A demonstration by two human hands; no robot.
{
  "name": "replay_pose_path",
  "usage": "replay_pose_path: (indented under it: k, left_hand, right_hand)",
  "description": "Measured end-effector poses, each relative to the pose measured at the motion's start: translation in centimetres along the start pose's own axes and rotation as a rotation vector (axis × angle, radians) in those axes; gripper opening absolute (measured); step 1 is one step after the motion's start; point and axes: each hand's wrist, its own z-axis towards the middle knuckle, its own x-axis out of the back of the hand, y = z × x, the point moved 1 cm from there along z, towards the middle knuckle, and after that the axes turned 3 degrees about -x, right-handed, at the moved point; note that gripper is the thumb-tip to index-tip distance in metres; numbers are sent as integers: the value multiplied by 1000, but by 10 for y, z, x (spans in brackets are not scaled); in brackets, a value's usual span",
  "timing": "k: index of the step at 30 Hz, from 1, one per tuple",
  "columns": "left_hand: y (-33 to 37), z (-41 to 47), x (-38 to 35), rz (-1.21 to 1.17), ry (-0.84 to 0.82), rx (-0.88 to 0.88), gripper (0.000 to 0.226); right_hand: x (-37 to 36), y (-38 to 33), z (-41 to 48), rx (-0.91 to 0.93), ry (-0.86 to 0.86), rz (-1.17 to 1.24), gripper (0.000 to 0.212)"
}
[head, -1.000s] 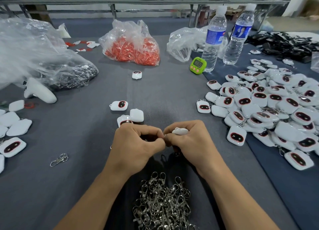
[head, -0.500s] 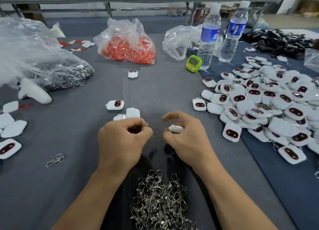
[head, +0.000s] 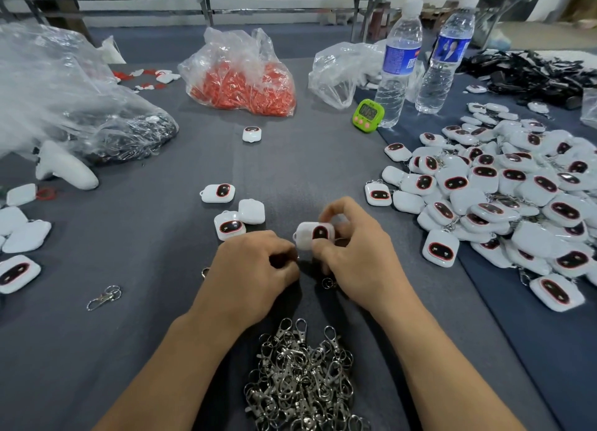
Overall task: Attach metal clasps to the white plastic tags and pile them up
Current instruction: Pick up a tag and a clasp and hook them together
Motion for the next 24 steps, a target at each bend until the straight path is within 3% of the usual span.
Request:
replay_pose_path:
  k: [6,24]
  left_hand:
    - [-3,1,1,-19,-28,4,8]
    - [1,-1,1,-21,10,40,10]
  right_hand:
    - [3,-1,-2,29,-26,17,19]
    - [7,0,4,12,-63,42,25]
